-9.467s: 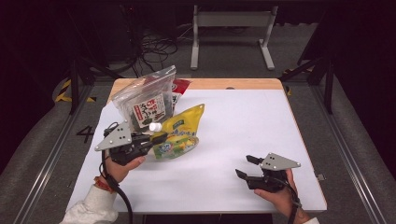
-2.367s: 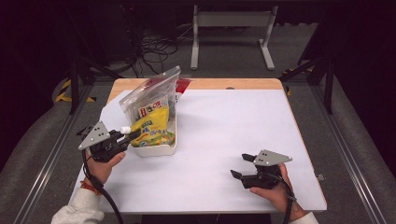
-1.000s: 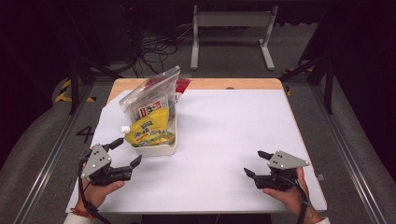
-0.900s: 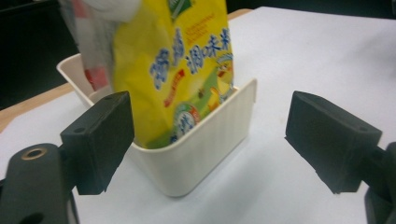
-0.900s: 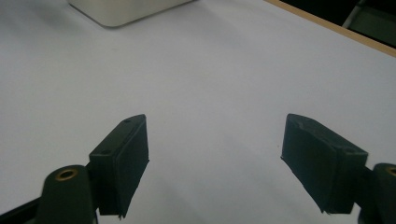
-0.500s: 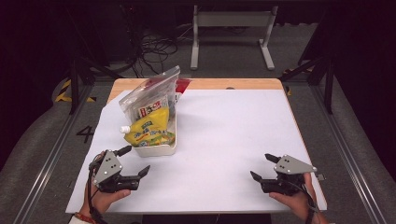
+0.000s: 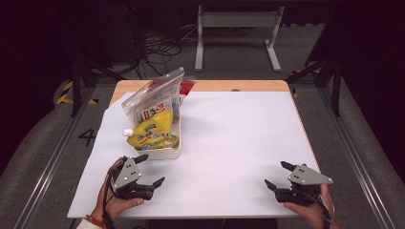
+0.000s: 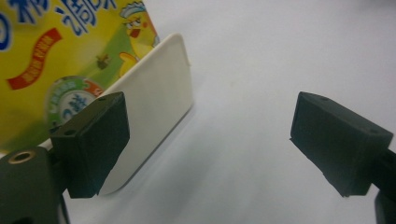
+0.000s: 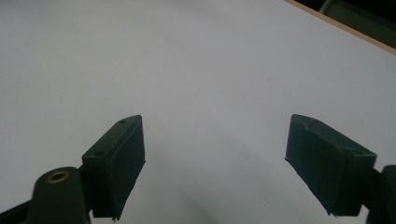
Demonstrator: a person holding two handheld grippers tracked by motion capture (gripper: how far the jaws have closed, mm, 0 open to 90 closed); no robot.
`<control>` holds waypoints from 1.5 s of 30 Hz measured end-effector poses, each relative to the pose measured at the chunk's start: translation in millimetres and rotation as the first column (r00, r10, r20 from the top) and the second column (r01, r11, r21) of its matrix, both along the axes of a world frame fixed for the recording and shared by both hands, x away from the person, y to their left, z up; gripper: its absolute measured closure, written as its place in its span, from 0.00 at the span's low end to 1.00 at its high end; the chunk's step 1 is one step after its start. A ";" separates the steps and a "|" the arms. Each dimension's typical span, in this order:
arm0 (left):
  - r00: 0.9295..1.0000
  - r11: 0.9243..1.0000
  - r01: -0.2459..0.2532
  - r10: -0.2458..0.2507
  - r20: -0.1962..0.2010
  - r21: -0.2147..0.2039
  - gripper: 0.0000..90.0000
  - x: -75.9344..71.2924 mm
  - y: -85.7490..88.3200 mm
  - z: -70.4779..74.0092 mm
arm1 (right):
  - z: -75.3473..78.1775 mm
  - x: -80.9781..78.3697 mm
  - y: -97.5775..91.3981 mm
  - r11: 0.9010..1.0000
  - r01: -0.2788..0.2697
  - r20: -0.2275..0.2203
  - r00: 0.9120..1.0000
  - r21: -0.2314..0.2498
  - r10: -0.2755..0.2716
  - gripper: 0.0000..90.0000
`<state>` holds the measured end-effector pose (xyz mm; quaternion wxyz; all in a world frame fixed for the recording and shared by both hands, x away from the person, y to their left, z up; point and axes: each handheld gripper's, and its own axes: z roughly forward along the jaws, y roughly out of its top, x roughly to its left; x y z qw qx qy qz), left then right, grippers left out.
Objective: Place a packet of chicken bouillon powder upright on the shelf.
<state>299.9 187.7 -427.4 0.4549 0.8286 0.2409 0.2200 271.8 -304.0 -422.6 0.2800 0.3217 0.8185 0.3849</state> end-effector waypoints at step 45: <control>0.993 0.994 0.074 -0.066 -0.099 0.080 0.11 19.0 -26.9 -27.0 | -15.8 -4.2 -15.1 0.998 0.051 -0.002 0.999 -0.022 -0.051 0.14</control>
